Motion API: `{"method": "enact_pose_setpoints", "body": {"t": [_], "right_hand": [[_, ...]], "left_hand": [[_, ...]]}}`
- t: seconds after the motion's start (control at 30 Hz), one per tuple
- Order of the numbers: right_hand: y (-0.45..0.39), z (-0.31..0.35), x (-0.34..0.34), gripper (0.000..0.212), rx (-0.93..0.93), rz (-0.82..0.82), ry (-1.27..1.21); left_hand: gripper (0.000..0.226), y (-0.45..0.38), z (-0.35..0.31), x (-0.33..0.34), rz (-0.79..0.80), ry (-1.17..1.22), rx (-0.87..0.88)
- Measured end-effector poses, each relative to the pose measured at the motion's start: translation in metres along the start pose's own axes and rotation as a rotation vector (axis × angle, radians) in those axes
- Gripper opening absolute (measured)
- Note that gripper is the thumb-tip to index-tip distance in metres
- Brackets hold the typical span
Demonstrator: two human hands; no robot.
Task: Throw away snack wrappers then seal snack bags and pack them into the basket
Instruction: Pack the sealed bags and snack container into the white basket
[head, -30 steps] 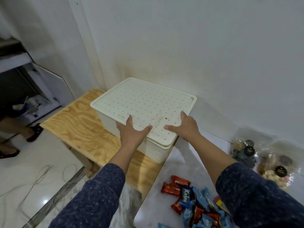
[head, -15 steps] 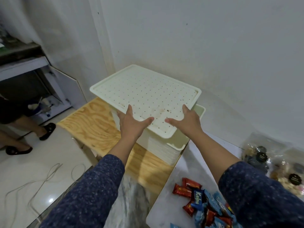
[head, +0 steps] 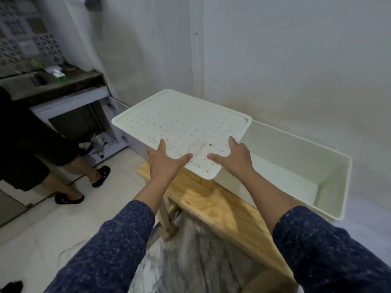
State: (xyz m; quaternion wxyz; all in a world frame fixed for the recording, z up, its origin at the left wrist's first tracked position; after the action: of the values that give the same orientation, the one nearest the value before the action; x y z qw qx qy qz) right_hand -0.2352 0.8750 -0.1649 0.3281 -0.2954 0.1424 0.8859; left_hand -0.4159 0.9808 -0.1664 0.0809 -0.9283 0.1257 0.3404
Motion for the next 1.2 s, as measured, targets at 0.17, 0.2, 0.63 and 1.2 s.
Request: {"method": "enact_pose_setpoints", "body": {"t": [0.17,0.2,0.63,1.2], "right_hand": [[-0.012,0.037,0.067,0.110,0.001,0.006,0.029],[-0.015,0.040,0.076,0.110,0.000,0.015,0.040],[-0.076,-0.016,0.155,0.108,0.166,0.086,0.182],[-0.131,-0.078,0.196,0.097,0.387,0.272,0.270]], "left_hand": [[0.110,-0.041,0.056,-0.038,0.027,-0.027,-0.027],[0.109,-0.046,0.065,-0.041,0.030,-0.023,-0.037],[0.111,-0.103,0.138,0.026,0.213,-0.059,-0.204],[0.109,-0.142,0.180,0.116,0.366,-0.309,-0.289]]}}
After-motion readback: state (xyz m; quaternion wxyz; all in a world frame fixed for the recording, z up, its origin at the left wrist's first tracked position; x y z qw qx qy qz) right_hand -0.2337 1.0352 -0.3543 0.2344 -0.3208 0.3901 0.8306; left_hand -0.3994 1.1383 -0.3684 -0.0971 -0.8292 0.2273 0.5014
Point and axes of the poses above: each hand's wrist, its own y-axis away from the middle knuckle, its own x-axis out of the palm, z = x × y, the point moved 2 cm from there along -y, towards the middle knuckle, and after that the axes turned 5 degrees about -y, right-handed, at the moved point
